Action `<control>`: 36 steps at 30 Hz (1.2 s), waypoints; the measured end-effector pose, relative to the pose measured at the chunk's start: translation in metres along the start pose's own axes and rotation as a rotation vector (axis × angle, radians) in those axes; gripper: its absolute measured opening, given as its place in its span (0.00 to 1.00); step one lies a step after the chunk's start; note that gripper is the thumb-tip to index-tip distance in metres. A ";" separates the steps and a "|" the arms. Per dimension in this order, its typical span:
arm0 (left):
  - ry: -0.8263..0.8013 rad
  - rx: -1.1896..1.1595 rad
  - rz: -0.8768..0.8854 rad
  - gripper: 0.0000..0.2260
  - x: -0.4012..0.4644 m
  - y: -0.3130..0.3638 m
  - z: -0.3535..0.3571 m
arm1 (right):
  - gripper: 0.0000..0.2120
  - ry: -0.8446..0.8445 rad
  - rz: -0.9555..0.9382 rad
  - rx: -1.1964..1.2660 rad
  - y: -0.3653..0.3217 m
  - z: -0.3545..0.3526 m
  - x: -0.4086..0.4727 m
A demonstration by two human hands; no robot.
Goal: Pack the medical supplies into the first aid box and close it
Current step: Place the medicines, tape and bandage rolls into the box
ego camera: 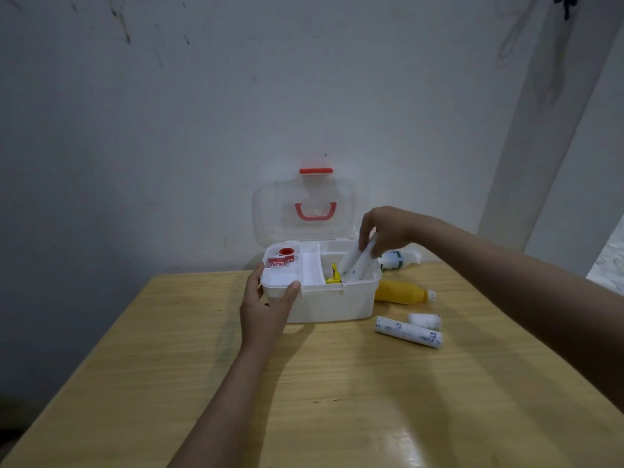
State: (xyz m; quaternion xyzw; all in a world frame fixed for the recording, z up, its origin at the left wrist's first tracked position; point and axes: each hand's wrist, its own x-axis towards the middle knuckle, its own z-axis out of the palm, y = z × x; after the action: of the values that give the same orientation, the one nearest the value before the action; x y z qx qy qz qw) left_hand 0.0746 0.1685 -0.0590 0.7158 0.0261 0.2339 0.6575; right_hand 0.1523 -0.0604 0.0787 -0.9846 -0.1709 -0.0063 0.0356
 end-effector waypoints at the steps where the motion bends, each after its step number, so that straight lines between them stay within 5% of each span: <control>1: -0.001 -0.002 0.002 0.30 0.000 0.000 0.000 | 0.11 -0.010 0.009 -0.009 -0.002 0.002 0.004; 20: 0.019 0.009 -0.002 0.30 -0.002 0.001 0.002 | 0.10 -0.033 -0.030 0.000 -0.002 0.019 0.020; 36: 0.022 0.021 0.019 0.29 -0.001 -0.001 0.003 | 0.18 0.244 0.005 0.320 0.033 0.020 -0.004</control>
State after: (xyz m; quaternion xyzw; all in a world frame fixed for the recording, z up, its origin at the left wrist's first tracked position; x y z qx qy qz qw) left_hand 0.0752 0.1659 -0.0606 0.7204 0.0288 0.2478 0.6471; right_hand 0.1601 -0.0911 0.0561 -0.9588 -0.1618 -0.0980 0.2120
